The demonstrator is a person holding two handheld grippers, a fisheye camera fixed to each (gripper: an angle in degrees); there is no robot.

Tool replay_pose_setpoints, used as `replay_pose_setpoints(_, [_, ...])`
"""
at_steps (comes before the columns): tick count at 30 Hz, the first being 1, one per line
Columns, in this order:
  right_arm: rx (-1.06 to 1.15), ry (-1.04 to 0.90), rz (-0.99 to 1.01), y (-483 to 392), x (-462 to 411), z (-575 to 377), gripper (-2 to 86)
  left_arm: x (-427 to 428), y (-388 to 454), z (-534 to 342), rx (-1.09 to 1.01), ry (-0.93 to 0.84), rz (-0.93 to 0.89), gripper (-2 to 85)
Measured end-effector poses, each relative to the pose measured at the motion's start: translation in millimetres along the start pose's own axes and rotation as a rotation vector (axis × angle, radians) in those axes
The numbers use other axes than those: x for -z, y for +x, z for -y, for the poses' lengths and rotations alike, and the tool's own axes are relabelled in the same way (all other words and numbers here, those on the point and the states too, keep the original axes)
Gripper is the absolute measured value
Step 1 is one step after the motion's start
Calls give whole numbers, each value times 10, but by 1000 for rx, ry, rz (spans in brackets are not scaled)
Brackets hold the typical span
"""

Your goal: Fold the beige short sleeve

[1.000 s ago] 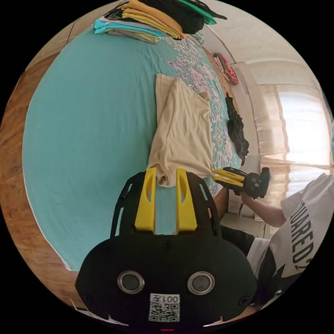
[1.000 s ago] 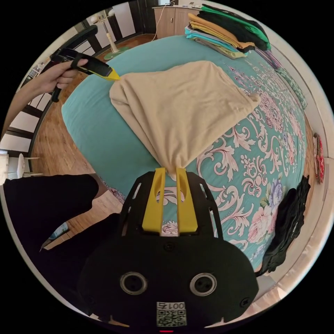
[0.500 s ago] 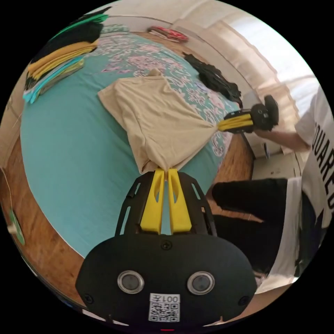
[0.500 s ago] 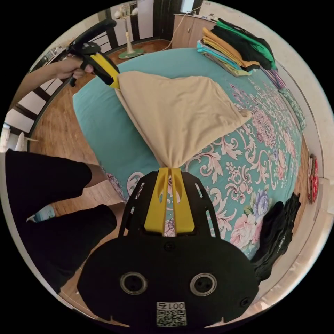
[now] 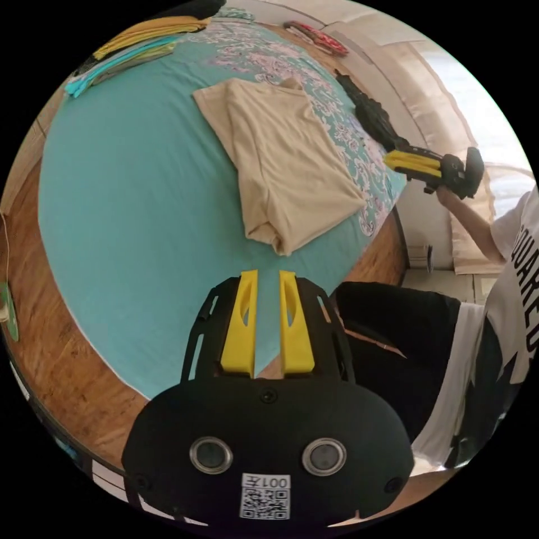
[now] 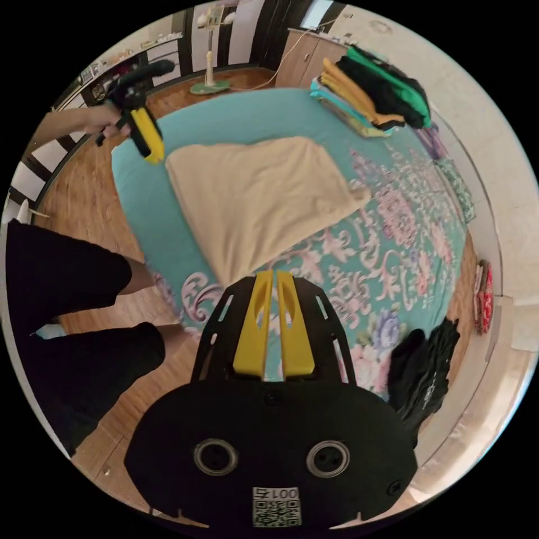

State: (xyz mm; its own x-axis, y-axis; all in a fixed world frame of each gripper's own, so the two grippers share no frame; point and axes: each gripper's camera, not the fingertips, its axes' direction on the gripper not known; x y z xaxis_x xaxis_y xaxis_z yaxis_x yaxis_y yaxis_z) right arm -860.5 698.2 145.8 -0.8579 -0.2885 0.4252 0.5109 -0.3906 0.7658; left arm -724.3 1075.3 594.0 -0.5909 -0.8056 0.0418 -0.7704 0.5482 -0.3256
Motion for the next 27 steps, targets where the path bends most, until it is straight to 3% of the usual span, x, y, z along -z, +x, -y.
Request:
replay_pose_setpoints(4, [93, 175, 19, 728, 87, 641, 82, 75, -13, 67, 36, 160, -67, 66])
replay_pose_setpoints(7, [209, 226, 16, 1071, -134, 1316, 108, -161, 9, 172, 22, 114, -58, 81])
replay_pose_setpoints(14, [381, 71, 197, 1470, -722, 2334, 67, -538, -80, 29, 117, 165, -88, 31])
replay_pose_setpoints(19, [432, 97, 426, 1943, -407, 2568, 21, -640, -177, -100, 140, 205, -114, -8])
replay_pose_setpoints(24, [404, 65, 455, 2281, -471, 3005, 19, -758, -257, -185, 188, 245, -136, -11])
replay_pose_setpoints(27, [500, -67, 403, 2181, -697, 3221, 27, -845, -302, -207, 225, 251, -148, -12])
